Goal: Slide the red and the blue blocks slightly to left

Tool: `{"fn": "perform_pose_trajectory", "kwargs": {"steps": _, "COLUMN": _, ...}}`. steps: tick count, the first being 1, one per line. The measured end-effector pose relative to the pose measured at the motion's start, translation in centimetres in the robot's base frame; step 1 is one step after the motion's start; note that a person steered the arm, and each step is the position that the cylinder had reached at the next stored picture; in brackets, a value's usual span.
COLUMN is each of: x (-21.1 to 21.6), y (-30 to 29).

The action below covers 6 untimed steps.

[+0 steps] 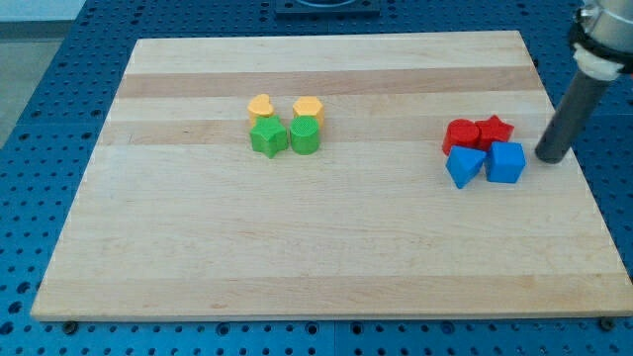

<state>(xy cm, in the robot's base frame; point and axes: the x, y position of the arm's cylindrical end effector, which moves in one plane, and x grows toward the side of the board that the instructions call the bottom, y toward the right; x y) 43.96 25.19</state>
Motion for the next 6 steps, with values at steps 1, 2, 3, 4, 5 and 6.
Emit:
{"fn": "perform_pose_trajectory", "kwargs": {"steps": 1, "x": -0.8, "y": -0.6}}
{"fn": "perform_pose_trajectory", "kwargs": {"steps": 2, "x": -1.3, "y": -5.1}}
{"fn": "perform_pose_trajectory", "kwargs": {"steps": 3, "x": -1.1, "y": -5.7}}
{"fn": "perform_pose_trajectory", "kwargs": {"steps": 4, "x": -1.4, "y": -2.7}}
{"fn": "perform_pose_trajectory", "kwargs": {"steps": 5, "x": -4.1, "y": -1.5}}
{"fn": "perform_pose_trajectory", "kwargs": {"steps": 6, "x": -5.1, "y": -8.5}}
